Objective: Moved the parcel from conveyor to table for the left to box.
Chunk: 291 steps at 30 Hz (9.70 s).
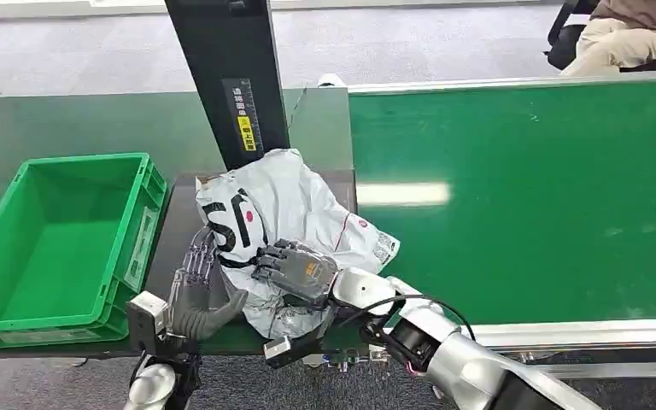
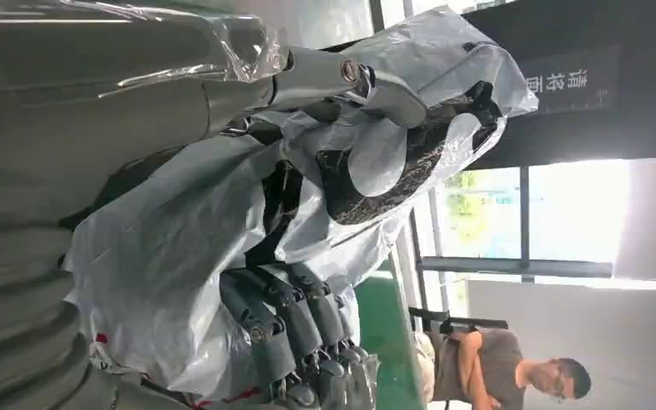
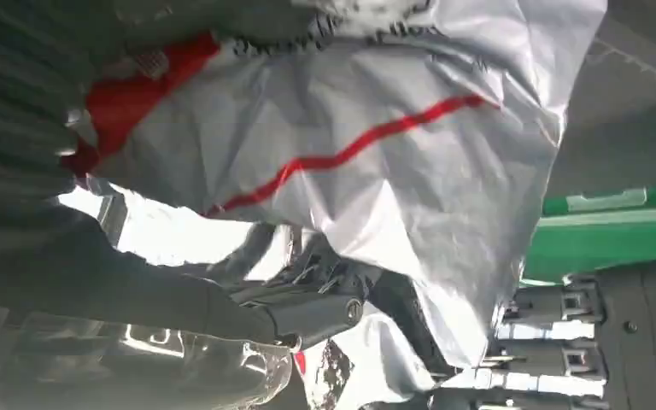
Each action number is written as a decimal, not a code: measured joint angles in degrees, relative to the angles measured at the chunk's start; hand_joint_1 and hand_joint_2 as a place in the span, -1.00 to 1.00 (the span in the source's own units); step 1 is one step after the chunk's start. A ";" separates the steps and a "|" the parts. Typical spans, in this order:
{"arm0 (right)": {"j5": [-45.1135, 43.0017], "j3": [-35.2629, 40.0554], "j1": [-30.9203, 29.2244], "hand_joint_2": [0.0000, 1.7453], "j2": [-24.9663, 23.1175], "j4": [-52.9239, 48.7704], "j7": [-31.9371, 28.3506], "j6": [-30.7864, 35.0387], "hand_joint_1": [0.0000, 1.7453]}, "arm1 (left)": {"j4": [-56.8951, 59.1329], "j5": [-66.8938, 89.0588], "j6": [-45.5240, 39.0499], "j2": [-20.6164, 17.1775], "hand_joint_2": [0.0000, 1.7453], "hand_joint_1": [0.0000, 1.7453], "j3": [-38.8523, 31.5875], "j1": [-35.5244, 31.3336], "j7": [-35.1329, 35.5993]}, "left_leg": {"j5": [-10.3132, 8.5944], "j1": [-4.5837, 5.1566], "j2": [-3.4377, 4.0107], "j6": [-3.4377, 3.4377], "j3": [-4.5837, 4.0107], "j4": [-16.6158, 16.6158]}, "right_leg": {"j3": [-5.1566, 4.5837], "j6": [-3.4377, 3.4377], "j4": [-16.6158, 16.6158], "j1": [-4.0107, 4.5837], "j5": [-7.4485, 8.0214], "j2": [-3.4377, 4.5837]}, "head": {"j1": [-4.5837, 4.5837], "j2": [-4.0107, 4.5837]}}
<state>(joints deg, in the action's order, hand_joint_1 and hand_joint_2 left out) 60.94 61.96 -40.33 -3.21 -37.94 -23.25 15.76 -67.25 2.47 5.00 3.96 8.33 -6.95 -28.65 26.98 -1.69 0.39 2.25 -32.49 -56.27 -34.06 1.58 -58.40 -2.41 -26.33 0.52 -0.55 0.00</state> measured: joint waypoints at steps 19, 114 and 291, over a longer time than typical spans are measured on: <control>-12.46 -20.03 11.61 1.00 4.24 -14.06 -2.36 18.93 -1.00 | -9.29 -5.70 -22.82 1.64 1.00 -1.00 -6.19 2.87 -4.70 | 0.01 0.00 -0.01 -0.01 -0.05 0.00 | -0.05 0.00 0.01 0.00 0.00 -0.01 | 0.00 0.00; -27.01 -35.15 25.40 1.00 4.48 -25.24 -12.15 -8.20 -1.00 | 6.99 67.69 -17.50 -1.66 1.00 1.00 15.76 -4.60 22.71 | 0.02 0.00 -0.01 -0.01 -0.08 0.00 | -0.08 0.00 0.01 -0.01 0.00 -0.01 | 0.02 0.00; -28.76 -35.36 25.08 1.00 1.90 -19.89 -12.44 -8.66 -1.00 | 7.95 50.31 -45.04 1.07 1.00 -1.00 -63.56 -18.88 -9.90 | -0.07 -0.04 -0.02 0.05 -0.08 0.02 | -0.10 -0.06 0.00 0.05 0.03 -0.06 | -0.02 0.00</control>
<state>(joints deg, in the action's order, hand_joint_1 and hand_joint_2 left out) 32.17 26.60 -15.25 -1.31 -57.83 -35.69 7.10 -59.30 52.78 -40.04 5.03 -55.23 -25.83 -38.56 26.91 -1.72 0.37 2.30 -32.57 -56.25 -34.16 1.52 -58.41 -2.36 -26.30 0.46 -0.57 0.00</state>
